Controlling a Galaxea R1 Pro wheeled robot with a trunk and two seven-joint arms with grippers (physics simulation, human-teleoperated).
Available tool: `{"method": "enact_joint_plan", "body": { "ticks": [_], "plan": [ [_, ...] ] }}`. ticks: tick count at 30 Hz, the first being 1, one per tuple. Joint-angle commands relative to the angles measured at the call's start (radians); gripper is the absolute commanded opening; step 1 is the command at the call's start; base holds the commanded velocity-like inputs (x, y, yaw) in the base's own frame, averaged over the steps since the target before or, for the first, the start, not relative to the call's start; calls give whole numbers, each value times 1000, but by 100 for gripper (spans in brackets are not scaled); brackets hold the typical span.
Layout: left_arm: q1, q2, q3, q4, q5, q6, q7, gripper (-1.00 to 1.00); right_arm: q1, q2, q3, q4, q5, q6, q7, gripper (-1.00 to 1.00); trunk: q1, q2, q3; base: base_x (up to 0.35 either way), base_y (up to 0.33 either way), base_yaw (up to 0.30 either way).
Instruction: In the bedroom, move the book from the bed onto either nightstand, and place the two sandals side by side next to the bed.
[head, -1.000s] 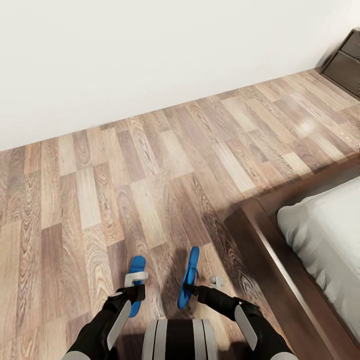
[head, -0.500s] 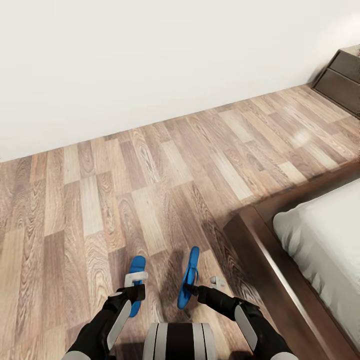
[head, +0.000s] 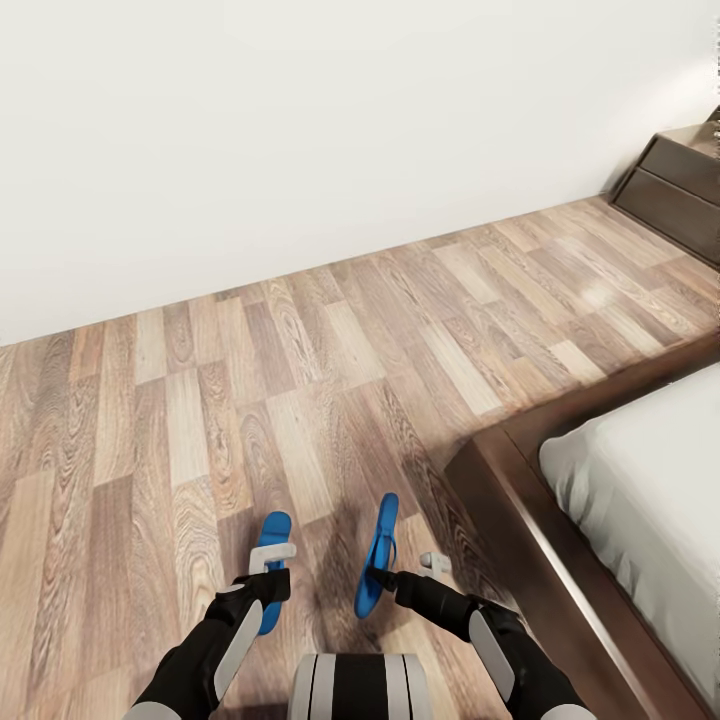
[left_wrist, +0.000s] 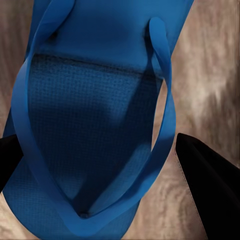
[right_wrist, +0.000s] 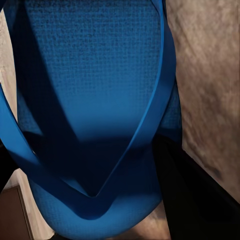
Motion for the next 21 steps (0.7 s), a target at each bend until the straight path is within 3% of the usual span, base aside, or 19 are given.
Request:
{"method": "enact_joint_plan", "body": {
  "ticks": [1, 9, 21],
  "plan": [
    [0, 1, -3, -2, 11, 4, 9, -100, 0, 1, -1, 0, -8, 9, 1, -100, -1, 0, 3, 0, 0, 0],
    [0, 1, -3, -2, 11, 4, 9, -100, 0, 1, 0, 0, -8, 9, 1, -100, -4, 2, 34, 0, 0, 9],
    [0, 1, -3, -2, 11, 4, 9, -100, 0, 0, 0, 0, -8, 9, 1, -100, -10, 5, 81, 0, 0, 266]
  ]
}}
